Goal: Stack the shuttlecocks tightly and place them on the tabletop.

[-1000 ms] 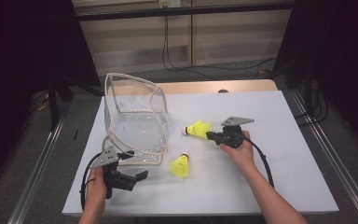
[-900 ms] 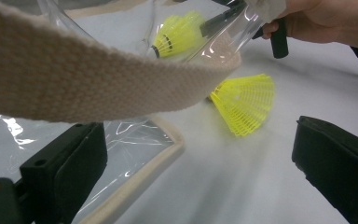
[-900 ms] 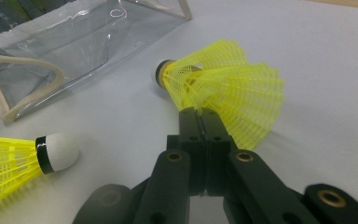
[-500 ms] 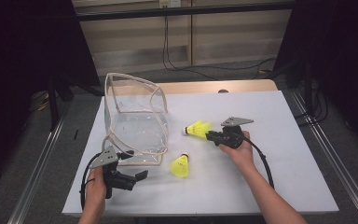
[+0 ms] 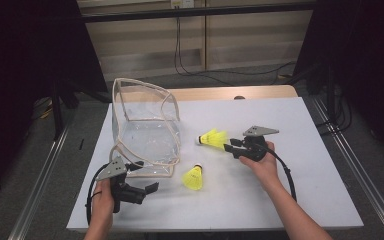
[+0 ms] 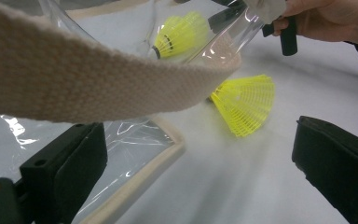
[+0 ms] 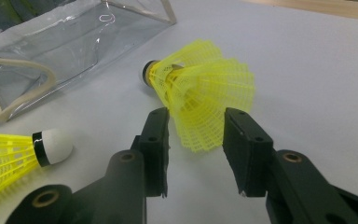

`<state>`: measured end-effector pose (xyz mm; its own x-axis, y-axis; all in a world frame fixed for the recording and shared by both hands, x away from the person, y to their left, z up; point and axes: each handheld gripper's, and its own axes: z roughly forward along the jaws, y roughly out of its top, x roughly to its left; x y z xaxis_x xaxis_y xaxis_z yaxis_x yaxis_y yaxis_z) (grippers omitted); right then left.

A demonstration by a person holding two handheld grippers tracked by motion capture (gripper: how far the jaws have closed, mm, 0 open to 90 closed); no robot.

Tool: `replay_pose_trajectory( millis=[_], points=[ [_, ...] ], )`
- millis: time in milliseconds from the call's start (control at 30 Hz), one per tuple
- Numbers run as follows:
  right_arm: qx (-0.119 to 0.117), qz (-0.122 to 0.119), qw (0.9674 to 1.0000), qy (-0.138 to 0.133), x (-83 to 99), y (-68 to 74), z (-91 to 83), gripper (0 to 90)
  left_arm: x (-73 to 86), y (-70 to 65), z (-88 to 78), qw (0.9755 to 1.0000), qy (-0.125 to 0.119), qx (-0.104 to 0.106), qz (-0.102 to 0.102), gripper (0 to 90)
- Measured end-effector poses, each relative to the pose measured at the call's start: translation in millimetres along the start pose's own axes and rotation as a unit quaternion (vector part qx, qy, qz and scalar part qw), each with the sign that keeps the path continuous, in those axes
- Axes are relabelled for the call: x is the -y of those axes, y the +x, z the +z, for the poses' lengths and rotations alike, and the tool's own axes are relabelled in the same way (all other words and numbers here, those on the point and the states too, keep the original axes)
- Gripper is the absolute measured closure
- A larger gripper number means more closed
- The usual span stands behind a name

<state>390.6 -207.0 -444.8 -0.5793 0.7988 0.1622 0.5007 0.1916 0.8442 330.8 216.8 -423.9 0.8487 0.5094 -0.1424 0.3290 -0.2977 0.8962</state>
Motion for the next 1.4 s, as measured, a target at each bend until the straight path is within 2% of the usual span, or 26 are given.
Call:
replay_pose_trajectory(
  millis=[67,200,267,300,433,633,800,1133,1400],
  points=[
    [0.000,-0.007,1.0000,-0.002,-0.3,1.7,-3.7,58.1,0.0,-0.1,0.0,1.0000,0.000,0.000,-0.001,3.4],
    [-0.004,-0.003,0.9999,-0.014,1.1,4.0,-10.4,55.3,-0.1,-0.3,0.0,1.0000,0.000,-0.001,0.000,3.4],
    [-0.005,0.002,0.9999,-0.013,2.7,4.3,-12.6,54.3,-0.2,-0.2,0.2,1.0000,0.001,0.000,0.002,3.4],
    [-0.005,-0.003,0.9999,-0.012,3.6,4.6,-14.0,54.1,-0.2,-0.4,0.4,1.0000,0.000,0.000,0.001,3.3],
    [-0.004,0.001,0.9999,-0.011,7.3,5.8,-18.3,47.3,-0.2,-0.5,0.5,1.0000,0.000,-0.001,0.001,3.3],
    [0.001,-0.014,0.9997,-0.020,11.7,11.0,-24.7,42.6,0.0,-1.0,1.2,1.0000,0.000,0.000,0.000,3.3],
    [-0.007,-0.011,0.9996,-0.025,11.4,13.9,-29.4,38.2,-0.6,-1.5,0.9,1.0000,-0.001,-0.001,0.001,3.3],
    [-0.014,-0.013,0.9997,-0.016,13.1,20.1,-35.2,25.8,-1.7,-2.0,0.5,1.0000,-0.003,0.002,0.002,3.3],
    [-0.013,-0.008,0.9997,-0.021,12.1,24.1,-39.1,18.4,-2.0,-2.4,1.3,1.0000,0.000,0.002,0.005,3.2]
  ],
)
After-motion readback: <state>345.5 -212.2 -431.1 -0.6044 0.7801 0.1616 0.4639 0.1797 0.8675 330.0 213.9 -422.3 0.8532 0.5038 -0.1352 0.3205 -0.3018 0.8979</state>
